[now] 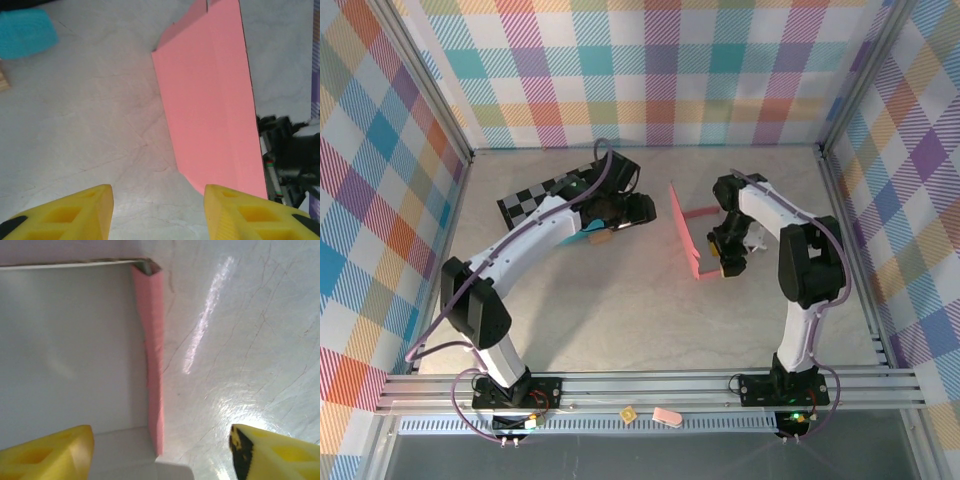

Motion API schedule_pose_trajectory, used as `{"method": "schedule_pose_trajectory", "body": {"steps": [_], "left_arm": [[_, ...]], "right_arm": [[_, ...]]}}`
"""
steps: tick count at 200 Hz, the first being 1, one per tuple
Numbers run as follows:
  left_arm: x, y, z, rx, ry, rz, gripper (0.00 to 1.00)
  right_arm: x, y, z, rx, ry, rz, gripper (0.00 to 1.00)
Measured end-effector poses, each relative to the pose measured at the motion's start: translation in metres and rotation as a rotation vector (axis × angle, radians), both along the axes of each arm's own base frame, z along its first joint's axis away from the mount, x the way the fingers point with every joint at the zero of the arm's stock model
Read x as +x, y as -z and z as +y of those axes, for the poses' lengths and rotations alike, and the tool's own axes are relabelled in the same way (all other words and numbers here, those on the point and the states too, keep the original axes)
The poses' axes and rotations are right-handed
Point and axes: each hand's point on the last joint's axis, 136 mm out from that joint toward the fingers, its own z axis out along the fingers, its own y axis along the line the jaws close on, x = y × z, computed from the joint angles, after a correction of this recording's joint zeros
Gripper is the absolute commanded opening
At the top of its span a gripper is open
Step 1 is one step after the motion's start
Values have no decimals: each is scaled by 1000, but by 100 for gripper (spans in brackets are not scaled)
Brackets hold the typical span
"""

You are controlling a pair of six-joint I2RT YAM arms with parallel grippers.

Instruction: Fold the paper box

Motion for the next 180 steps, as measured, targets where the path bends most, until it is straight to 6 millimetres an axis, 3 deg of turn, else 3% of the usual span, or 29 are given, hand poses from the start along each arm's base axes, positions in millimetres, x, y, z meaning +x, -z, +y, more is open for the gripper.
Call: {"method": "schedule_pose_trajectory", "body": {"steps": [19, 60, 79, 101, 136, 155, 180], "left_arm": [[0, -4, -14, -1, 27, 8, 51], [-4, -18, -41, 12, 94, 0, 51], [-6, -20, -58, 27, 132, -5, 51], [-4, -16, -77, 50, 171, -9, 51], [8, -5, -103, 105, 212, -36, 50], [13, 5, -105, 168, 219, -53, 48], [15, 18, -96, 267, 219, -60, 45]], "right_arm": [[20, -26, -6, -16, -44, -105, 79], [76, -109, -42, -47, -226, -477, 77], [89, -131, -57, -67, -330, -581, 73], [93, -130, -66, -83, -447, -603, 69], [81, -101, -57, -35, -590, -561, 66], [73, -90, -54, -9, -632, -534, 65], [74, -91, -51, 4, -661, -548, 64]]}}
